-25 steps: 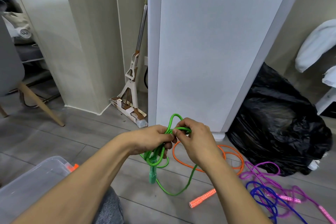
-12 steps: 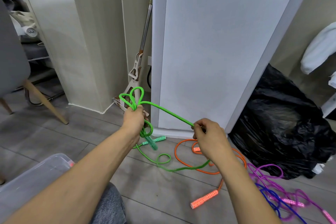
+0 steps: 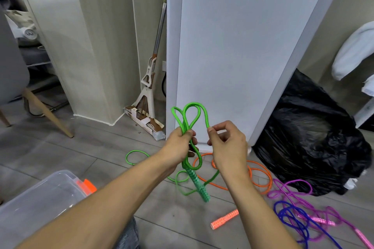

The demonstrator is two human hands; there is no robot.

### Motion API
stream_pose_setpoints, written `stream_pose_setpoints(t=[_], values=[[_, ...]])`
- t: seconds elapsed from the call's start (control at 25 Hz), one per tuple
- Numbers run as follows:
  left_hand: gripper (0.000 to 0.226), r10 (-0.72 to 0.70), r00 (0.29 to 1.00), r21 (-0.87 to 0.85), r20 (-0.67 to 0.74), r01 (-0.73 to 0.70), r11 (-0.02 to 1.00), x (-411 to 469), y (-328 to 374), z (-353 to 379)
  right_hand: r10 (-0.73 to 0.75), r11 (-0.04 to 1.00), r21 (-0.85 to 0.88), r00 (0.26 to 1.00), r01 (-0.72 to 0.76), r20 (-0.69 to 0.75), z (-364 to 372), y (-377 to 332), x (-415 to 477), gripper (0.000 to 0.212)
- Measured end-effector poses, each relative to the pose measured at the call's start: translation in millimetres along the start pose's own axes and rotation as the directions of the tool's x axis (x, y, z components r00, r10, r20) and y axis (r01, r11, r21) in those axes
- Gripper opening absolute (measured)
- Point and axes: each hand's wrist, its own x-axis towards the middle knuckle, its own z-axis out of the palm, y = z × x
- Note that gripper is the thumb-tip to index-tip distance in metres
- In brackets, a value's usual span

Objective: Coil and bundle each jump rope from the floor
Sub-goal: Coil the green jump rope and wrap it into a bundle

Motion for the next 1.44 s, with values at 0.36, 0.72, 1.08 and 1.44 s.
stream_pose_setpoints(t=[0.36,0.72,1.08,1.44], values=[[0.025,0.085,0.996,0.089,0.013,-0.086,0.992,0.5,-5.0,-0.4,-0.087,0.984,-0.147,0.991,0.102,0.107,24.0,-2.6,-16.0,0.017],[0.016,0.02,0.985,-0.217,-0.169,-0.057,0.974,12.4,15.0,-13.6,-0.012,0.977,-0.203,0.961,0.071,0.277,14.0,1.2,-11.8,0.005],[0.026,-0.128,0.916,-0.555,-0.381,-0.117,0.823,33.5,25.1,-61.8,0.28,0.938,-0.342,0.679,-0.045,0.679,-22.6,9.2,7.8,0.022],[0.017,0.207,0.978,0.239,0.032,-0.208,0.948,13.3,13.3,-39.4,-0.028,0.958,-0.263,0.954,0.111,0.299,-18.8,-0.2,9.1,0.012]])
